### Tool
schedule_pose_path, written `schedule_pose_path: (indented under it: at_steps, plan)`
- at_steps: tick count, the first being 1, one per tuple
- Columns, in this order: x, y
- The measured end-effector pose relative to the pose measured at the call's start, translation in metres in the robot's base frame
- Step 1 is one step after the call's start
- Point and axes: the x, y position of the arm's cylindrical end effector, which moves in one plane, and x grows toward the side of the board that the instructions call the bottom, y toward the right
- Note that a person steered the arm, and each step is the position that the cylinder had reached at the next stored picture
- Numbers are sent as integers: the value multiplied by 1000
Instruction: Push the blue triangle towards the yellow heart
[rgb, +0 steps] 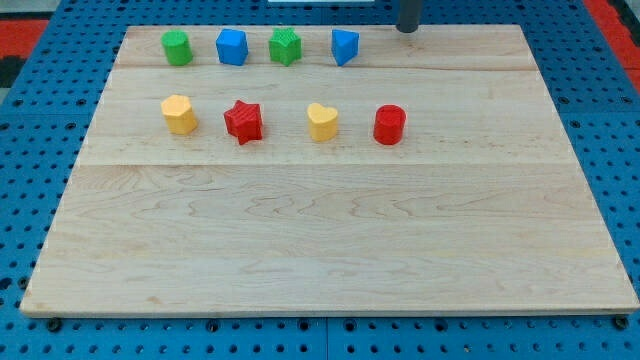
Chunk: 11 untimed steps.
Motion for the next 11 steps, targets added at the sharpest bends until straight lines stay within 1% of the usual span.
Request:
schedule_pose_path:
  at_steps: [1, 2, 4, 5, 6, 7, 8, 11]
  plan:
    - [0, -20]
    - [0, -27]
    - [3, -70]
    - [10, -92]
    - [20, -99]
    - [27, -78]
    - [47, -62]
    - [48, -66]
